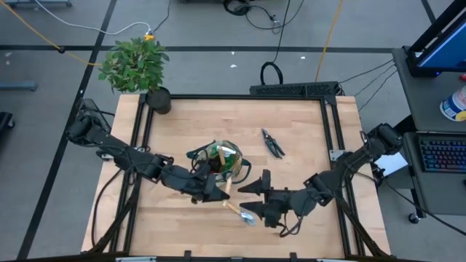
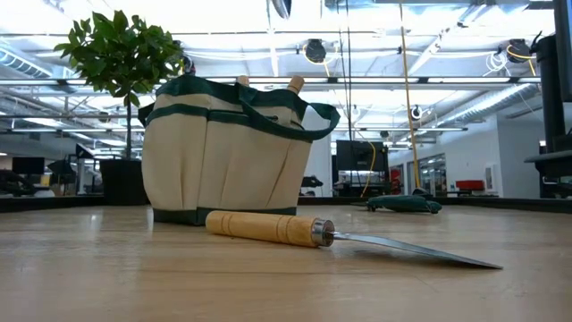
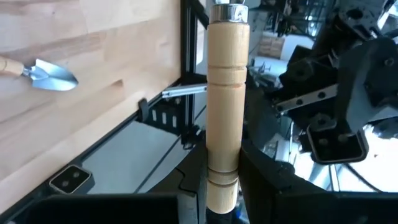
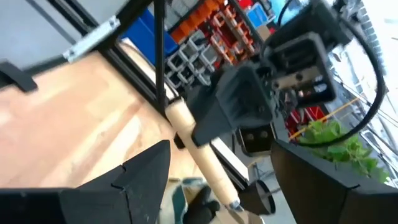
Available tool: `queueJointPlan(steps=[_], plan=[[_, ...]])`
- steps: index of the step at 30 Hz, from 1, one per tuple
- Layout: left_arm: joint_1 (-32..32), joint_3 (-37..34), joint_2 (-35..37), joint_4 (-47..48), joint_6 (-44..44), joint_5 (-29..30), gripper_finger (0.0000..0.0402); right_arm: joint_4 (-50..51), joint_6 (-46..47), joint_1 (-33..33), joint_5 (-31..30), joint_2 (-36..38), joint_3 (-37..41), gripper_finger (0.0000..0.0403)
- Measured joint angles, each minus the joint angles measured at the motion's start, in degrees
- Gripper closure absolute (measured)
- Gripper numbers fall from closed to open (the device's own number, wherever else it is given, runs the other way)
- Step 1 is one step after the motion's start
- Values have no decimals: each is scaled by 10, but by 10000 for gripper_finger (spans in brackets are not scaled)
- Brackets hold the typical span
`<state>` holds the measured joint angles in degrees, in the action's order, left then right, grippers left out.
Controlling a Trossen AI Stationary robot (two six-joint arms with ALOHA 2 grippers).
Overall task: Pick & Place Garden tools in Gardening bag
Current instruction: Put the left brown trowel into the gardening bag
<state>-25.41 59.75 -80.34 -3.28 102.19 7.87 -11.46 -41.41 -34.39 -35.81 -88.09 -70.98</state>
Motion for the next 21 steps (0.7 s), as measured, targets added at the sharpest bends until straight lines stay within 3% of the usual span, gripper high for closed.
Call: queueJointPlan(steps=[21], plan=[[17, 0, 0, -17, 21, 33, 333, 24, 19, 63, 31, 0, 1, 130]])
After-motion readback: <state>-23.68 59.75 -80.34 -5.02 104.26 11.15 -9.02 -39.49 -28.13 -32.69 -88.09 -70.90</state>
